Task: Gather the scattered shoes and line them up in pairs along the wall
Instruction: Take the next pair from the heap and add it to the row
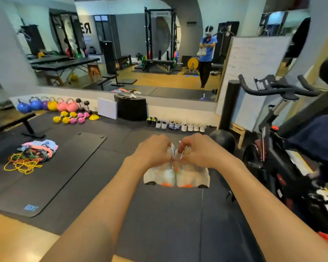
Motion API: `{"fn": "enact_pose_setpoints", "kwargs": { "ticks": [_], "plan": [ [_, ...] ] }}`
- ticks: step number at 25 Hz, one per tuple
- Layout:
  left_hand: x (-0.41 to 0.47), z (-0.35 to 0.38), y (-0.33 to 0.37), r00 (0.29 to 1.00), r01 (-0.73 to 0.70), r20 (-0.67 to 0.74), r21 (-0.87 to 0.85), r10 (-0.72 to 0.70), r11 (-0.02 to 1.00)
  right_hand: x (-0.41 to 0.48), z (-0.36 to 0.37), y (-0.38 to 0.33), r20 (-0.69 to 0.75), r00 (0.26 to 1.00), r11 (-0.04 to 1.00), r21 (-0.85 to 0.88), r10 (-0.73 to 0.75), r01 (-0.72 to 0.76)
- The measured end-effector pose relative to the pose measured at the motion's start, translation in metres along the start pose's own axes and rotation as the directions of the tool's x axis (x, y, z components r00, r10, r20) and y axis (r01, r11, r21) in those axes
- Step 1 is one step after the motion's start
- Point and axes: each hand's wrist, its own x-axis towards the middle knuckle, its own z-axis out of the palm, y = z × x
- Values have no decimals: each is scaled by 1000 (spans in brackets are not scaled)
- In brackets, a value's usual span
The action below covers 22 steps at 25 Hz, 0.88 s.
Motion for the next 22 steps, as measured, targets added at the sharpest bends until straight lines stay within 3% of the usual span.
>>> {"fn": "enact_pose_setpoints", "kwargs": {
  "ticks": [9, 13, 22],
  "plan": [
    [201, -33, -176, 980, 190, -52, -52, -193, 980, 288, 11, 10, 135, 980, 989, 66, -143, 136],
    [315, -33, -261, 990, 139, -2, -42, -140, 989, 422, 27, 21, 118, 991, 984, 173, -55, 34],
    [570, -51, -384, 991, 49, 126, -19, -47, 999, 686, 16, 68, 169, 984, 976, 198, 57, -90]
  ]
}}
